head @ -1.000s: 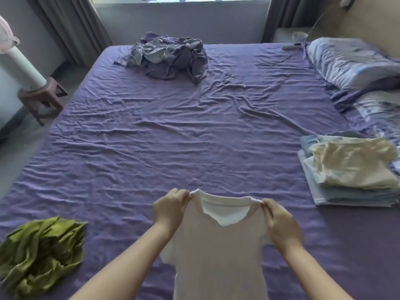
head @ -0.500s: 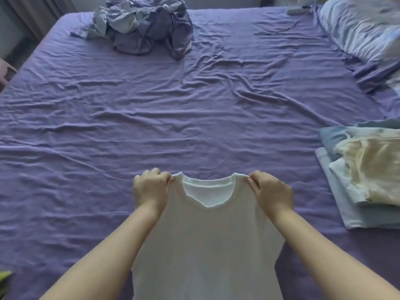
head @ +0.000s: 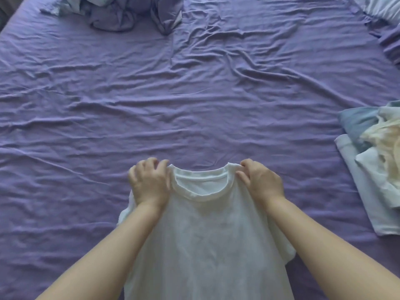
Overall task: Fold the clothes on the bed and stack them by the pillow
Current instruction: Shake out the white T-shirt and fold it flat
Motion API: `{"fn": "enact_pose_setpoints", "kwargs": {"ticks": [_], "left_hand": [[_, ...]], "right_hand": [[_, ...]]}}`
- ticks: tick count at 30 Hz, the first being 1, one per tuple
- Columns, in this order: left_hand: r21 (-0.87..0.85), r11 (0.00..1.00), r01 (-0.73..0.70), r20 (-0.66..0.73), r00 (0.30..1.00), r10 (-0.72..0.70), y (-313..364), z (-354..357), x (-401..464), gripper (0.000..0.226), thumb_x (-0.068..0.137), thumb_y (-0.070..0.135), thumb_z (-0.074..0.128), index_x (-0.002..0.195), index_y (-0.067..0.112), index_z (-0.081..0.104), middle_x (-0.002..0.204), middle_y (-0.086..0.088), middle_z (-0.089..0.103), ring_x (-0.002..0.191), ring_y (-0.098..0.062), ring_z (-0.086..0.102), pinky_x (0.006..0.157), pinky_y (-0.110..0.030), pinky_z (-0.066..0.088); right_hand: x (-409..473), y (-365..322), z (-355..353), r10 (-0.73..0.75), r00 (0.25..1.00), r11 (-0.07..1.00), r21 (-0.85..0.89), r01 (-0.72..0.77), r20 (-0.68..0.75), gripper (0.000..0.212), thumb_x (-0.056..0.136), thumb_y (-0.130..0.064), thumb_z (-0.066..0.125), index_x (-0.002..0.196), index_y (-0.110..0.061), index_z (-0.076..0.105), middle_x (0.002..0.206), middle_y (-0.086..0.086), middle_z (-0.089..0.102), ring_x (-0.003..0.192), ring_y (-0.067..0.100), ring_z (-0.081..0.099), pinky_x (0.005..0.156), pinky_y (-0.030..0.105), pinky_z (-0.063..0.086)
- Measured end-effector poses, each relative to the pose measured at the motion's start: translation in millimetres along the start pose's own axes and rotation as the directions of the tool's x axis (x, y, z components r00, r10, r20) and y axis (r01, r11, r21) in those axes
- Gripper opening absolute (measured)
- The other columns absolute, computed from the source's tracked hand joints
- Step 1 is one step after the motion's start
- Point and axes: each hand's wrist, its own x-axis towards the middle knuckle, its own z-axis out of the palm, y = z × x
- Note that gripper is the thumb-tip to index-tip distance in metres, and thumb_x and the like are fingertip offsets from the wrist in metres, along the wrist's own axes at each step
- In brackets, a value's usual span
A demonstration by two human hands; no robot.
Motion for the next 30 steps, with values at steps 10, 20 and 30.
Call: {"fn": "enact_pose_setpoints", "kwargs": {"ticks": [10,20,30], "left_hand": [[-0.094,0.753,-0.651,0.187,0.731,0.656,115.4,30.4,-71.0,0.047,0.092,0.038,0.037,0.134,0.024,0.052,0.142,0.001,0.048,0.137,-0.026,0.037,0.11,-0.057,0.016],[0.009,0.827,-0.563,0.409,0.756,0.511,129.3,39.7,-39.0,0.076,0.083,0.066,-0.008,0.148,0.027,-0.012,0.156,0.012,-0.016,0.133,-0.015,-0.037,0.106,-0.055,-0.027],[0.058,0.886,-0.46,0.389,0.828,0.404,149.9,54.9,-50.7,0.099,0.068,0.083,-0.018,0.142,0.017,-0.024,0.15,0.0,-0.03,0.134,-0.023,-0.041,0.105,-0.056,-0.029]], "right_hand": [[-65.8,53.6,-19.8,0.098,0.995,0.945,0.312,-0.093,0.002,0.05,0.083,-0.018,0.065,0.131,-0.014,0.049,0.111,0.005,0.068,0.102,0.029,0.062,0.09,0.038,0.041],[-63.8,87.3,-34.1,0.147,0.952,0.968,0.235,-0.083,-0.269,0.016,0.086,-0.025,0.063,0.098,-0.019,0.055,0.089,-0.01,0.059,0.084,0.021,0.06,0.062,0.03,0.036],[-82.7,130.3,-28.0,-0.04,0.969,0.988,-0.153,0.002,-0.245,0.053,0.069,-0.012,0.081,0.118,-0.008,0.062,0.08,0.013,0.064,0.045,0.036,0.052,0.041,0.04,0.046]]}}
